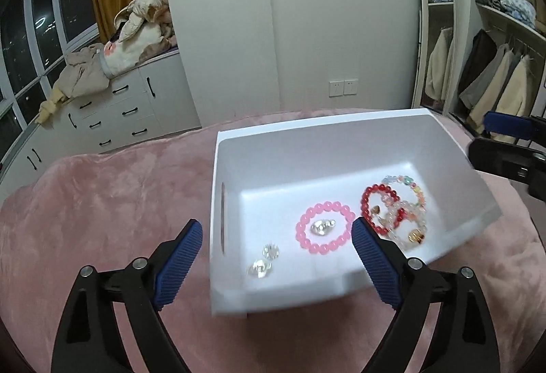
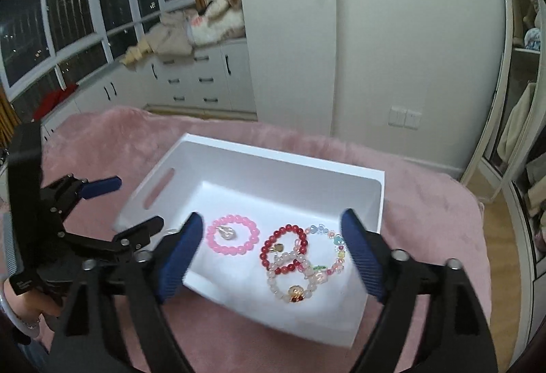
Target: Organize jewelry
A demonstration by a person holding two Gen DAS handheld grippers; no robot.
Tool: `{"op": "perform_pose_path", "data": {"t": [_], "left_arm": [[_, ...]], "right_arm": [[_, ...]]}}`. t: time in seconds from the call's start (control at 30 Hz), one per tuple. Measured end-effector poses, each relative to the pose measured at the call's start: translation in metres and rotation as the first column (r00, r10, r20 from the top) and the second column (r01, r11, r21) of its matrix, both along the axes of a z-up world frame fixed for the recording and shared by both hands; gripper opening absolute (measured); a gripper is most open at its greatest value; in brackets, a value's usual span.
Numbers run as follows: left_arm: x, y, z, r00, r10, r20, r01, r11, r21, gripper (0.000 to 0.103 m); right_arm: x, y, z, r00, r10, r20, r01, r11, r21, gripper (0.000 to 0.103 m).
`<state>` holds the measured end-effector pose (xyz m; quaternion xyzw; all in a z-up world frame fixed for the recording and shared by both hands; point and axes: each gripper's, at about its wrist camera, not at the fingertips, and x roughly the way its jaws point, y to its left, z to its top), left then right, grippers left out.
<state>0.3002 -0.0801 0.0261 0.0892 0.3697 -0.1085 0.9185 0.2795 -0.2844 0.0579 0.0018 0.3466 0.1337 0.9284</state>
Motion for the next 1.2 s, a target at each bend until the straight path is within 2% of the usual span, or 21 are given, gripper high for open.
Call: {"op": "perform_pose_path", "data": {"t": [0.03, 0.23, 0.37, 0.5, 0.57, 0.63, 0.8, 0.93, 1.2], "left_arm": [[-0.006, 0.002, 0.003, 1.000, 0.004, 0.000, -0.004, 1.000, -0.007, 0.092], [-0.035, 0.009, 0.016, 1.000, 0.010, 0.007, -0.010, 1.000, -0.011, 0.093], [-0.061, 0.008, 0.030, 0.996, 0.032, 0.082, -0.036, 0.998, 0.056, 0.095], [-0.082, 0.007, 0.042, 0.980, 0.116, 0.160, -0.134, 0.985, 0.107, 0.098], [-0.090, 0.009, 0.046, 0.975, 0.127, 0.180, -0.144, 0.986, 0.081, 0.098], [-0.097, 0.013, 0.047, 0.975, 0.124, 0.185, -0.131, 0.991, 0.025, 0.098], [-0.104, 0.014, 0.035, 0.974, 0.134, 0.185, -0.127, 0.991, -0.052, 0.098], [-0.101, 0.007, 0.020, 0.975, 0.136, 0.176, -0.133, 0.991, -0.029, 0.098], [-0.097, 0.004, -0.002, 0.964, 0.159, 0.215, -0.151, 0.987, -0.053, 0.098]], "right_arm": [[-0.009, -0.002, 0.003, 1.000, -0.007, 0.014, 0.007, 1.000, 0.001, 0.098], [-0.042, -0.009, 0.022, 0.998, -0.031, 0.048, 0.032, 0.999, -0.014, 0.098], [-0.064, -0.014, 0.031, 0.992, -0.077, 0.100, 0.079, 0.997, -0.012, 0.098], [-0.078, -0.010, 0.027, 0.988, -0.087, 0.124, 0.092, 0.995, -0.032, 0.098], [-0.082, -0.009, 0.022, 0.988, -0.085, 0.132, 0.092, 0.995, -0.046, 0.098], [-0.087, -0.007, 0.016, 0.986, -0.079, 0.144, 0.088, 0.994, -0.060, 0.098], [-0.096, -0.002, -0.002, 0.984, -0.057, 0.171, 0.073, 0.993, -0.091, 0.098], [-0.098, -0.001, -0.012, 0.977, -0.061, 0.206, 0.081, 0.992, -0.093, 0.098], [-0.096, -0.002, -0.036, 0.972, -0.058, 0.226, 0.080, 0.993, -0.089, 0.098]]}}
